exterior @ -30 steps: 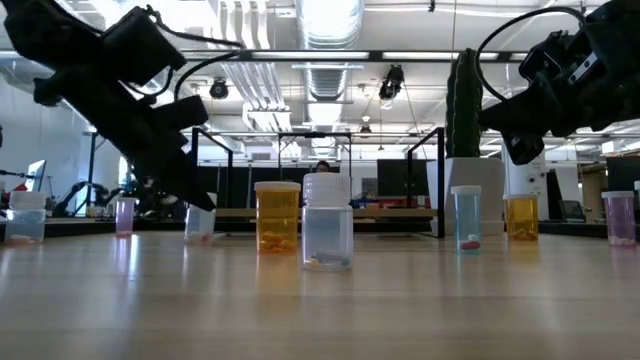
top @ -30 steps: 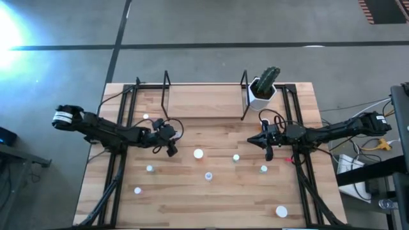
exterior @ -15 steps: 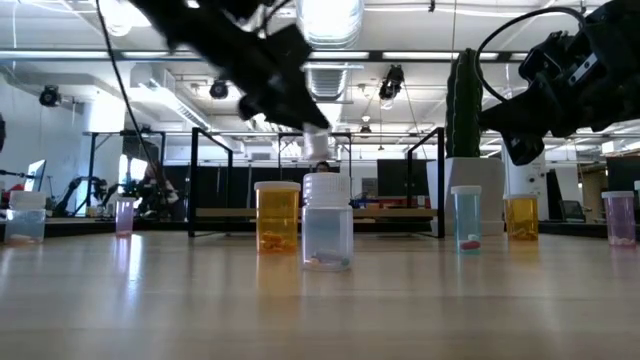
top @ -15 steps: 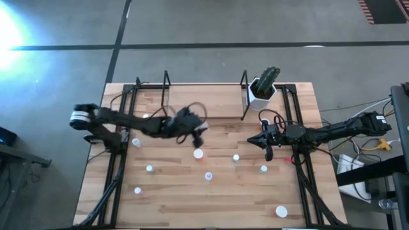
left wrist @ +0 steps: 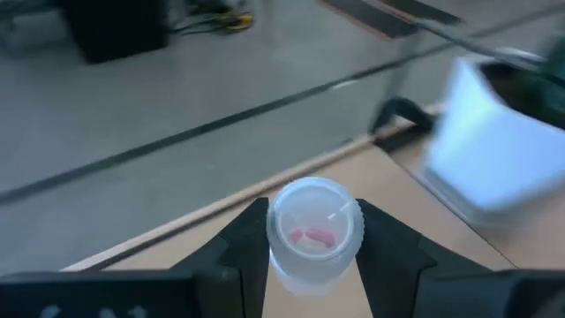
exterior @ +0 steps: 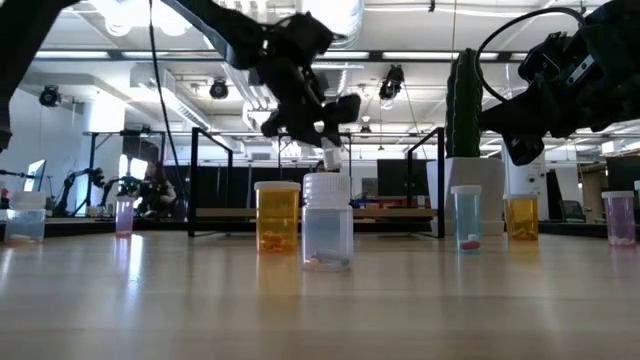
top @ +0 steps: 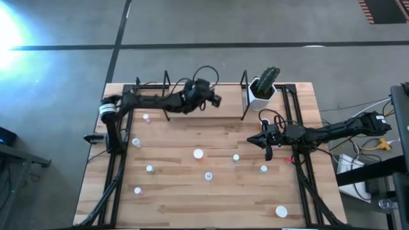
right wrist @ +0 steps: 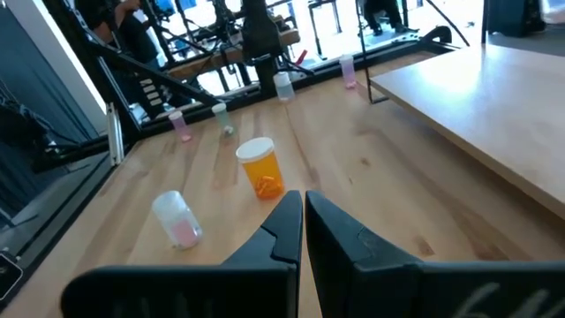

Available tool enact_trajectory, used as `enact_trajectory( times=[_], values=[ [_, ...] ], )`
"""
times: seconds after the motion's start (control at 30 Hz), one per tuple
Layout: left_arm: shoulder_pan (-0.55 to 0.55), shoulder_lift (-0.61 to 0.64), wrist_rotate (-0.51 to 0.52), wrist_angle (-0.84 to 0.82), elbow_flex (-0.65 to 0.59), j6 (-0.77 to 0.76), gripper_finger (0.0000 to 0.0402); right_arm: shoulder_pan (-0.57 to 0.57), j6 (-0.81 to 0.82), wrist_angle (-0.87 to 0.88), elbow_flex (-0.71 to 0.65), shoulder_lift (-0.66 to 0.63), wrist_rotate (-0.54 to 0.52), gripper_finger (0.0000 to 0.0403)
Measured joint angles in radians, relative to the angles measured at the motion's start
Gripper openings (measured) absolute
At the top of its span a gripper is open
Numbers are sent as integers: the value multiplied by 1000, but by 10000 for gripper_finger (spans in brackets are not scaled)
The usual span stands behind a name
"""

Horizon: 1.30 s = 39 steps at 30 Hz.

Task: Pick and place medicine bottles onto shelf by color
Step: Put the top right transparent medicine bottle on the shelf

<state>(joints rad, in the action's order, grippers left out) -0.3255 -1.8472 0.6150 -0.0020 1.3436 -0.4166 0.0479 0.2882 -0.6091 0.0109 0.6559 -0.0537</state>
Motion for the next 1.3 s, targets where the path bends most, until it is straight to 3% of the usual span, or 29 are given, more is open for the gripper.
enact_trajectory(
  times=[0.4,0.77,1.3],
  values=[
    [-81,-122,136,0,39,-102,117,0,0,0,0,0,-1,9],
    [-136,-131,13,-120,39,-181,117,0,0,-2,0,0,-1,9],
    [-151,-131,-15,-164,39,-179,117,0,0,-2,0,0,-2,9]
  ],
)
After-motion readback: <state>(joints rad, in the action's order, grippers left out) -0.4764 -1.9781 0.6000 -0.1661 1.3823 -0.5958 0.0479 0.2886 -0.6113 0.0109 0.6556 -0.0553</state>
